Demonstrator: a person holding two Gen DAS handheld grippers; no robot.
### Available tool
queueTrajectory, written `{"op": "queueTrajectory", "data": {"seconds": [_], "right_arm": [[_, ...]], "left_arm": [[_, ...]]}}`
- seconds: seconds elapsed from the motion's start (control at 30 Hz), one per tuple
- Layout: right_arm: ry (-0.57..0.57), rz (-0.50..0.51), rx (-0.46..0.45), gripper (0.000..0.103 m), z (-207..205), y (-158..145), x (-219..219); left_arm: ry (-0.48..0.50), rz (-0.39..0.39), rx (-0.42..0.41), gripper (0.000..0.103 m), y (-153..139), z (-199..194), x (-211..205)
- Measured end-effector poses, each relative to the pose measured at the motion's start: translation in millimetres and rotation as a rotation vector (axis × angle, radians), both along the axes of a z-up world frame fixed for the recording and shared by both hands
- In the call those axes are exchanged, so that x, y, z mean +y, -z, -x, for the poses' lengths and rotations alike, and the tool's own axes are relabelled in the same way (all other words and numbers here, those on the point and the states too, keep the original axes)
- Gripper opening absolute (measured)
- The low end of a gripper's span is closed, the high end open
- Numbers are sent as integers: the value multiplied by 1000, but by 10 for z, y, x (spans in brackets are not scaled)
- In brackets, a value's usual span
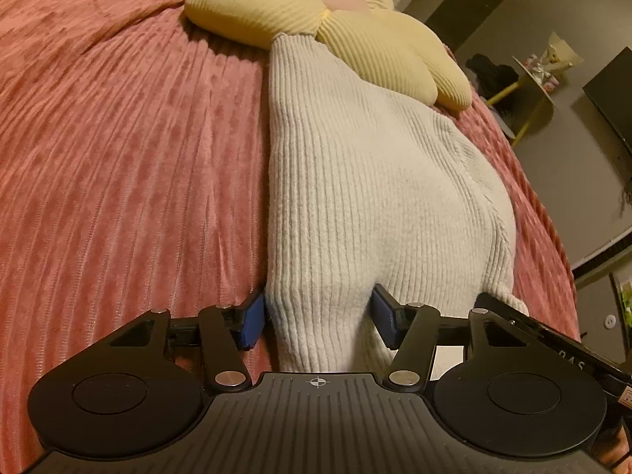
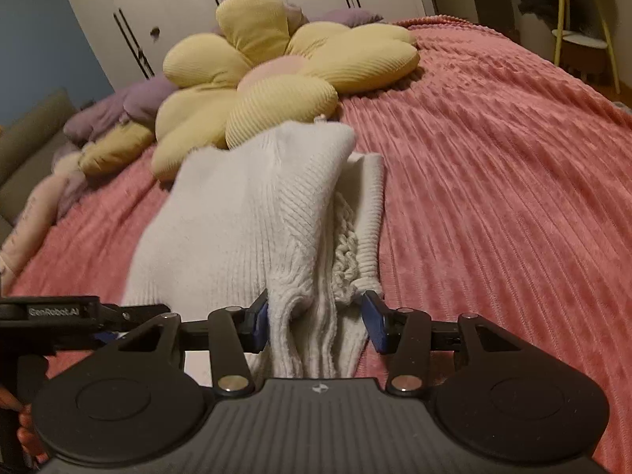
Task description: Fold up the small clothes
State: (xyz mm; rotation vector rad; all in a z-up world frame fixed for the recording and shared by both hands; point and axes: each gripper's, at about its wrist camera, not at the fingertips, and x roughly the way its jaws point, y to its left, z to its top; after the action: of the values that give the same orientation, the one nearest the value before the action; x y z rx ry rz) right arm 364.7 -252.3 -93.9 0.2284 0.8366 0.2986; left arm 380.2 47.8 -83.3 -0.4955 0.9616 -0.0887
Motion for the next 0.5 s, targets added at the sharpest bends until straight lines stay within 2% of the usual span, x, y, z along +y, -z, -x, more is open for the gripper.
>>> {"op": "queueTrajectory", "data": {"seconds": [0.17,0.2,0.23,0.27,0.33,0.4,0.5], "right_arm": [[-31,30,-1,53,-45,47,11],[-36,30,-2,62,-48,37,-2],[-32,39,1,65,-52,32,-21],[-34,25,4,65,-51,26,-57],[-25,-35,15,73,-42,-2,-159],[0,-95,13,77,-30,-24,-267],[27,-170,3,82,-56,-25,-372]], "left_arm": [[0,23,0,63,-17,23,39],[-5,35,1,66,-37,35,61],[-18,61,1,67,-63,57,101],[-32,83,-3,70,-82,71,148],[-63,109,-32,73,-131,113,231],[-91,136,-58,77,-165,132,310],[-86,210,-63,82,-144,58,360]]}}
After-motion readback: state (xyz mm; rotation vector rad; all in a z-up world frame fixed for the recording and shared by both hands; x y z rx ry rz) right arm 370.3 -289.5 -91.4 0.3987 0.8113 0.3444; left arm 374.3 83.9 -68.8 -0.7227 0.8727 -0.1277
